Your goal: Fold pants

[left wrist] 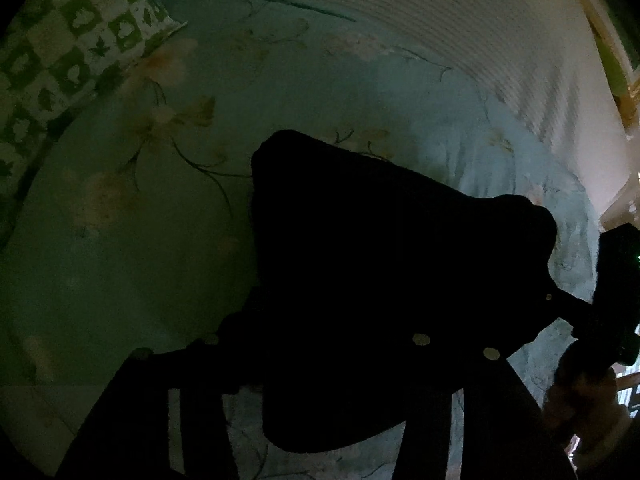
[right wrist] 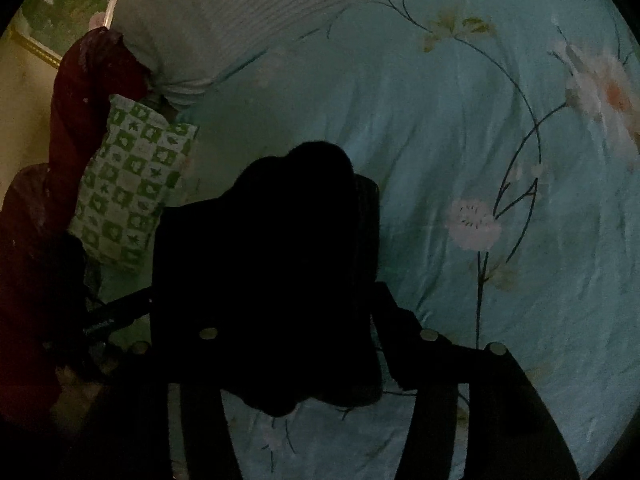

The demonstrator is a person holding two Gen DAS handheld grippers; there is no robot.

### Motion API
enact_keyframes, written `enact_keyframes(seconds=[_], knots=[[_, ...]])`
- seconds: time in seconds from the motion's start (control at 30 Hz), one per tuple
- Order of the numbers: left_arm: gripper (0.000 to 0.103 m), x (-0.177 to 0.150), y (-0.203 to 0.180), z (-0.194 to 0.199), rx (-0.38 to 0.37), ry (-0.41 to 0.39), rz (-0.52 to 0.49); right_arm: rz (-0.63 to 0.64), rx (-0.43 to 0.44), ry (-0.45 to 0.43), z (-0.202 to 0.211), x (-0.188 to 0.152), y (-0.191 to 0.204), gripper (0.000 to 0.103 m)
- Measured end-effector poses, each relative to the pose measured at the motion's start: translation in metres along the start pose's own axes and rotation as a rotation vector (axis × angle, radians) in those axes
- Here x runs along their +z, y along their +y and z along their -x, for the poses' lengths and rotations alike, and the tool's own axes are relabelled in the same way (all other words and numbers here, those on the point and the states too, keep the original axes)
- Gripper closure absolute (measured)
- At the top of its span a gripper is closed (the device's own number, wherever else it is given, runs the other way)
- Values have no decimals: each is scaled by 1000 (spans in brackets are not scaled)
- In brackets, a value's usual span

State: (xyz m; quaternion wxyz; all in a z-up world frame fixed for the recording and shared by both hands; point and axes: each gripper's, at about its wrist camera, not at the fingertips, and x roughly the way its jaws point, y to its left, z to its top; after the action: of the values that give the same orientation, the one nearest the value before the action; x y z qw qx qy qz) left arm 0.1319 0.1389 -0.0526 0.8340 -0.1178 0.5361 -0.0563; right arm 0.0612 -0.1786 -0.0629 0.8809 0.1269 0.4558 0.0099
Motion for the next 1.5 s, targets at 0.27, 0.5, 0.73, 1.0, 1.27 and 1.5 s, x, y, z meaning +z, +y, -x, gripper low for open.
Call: enact_keyframes(seconds=[0.27,0.5,0.73,1.0,1.27,1.5], knots=[[34,-6,-6,20,42,-42,1,49,-85,-64,24,-2,18,31],[27,-20,-12,33,82,-69,-8,108,-120,-88,39,-12,36,24],[26,-34,-15,44,106,-78,-29,134,-118,-117,52,-25,45,23],[26,-49,-22,56,138,-97,-27,181,-139,-142,60,-42,59,19],[25,-62,-23,66,168,-116,-29,248,-185,-167,62,-59,73,15],[25,-75,-26,73,215,-147,-46,372,-247,-206,63,-78,94,7]])
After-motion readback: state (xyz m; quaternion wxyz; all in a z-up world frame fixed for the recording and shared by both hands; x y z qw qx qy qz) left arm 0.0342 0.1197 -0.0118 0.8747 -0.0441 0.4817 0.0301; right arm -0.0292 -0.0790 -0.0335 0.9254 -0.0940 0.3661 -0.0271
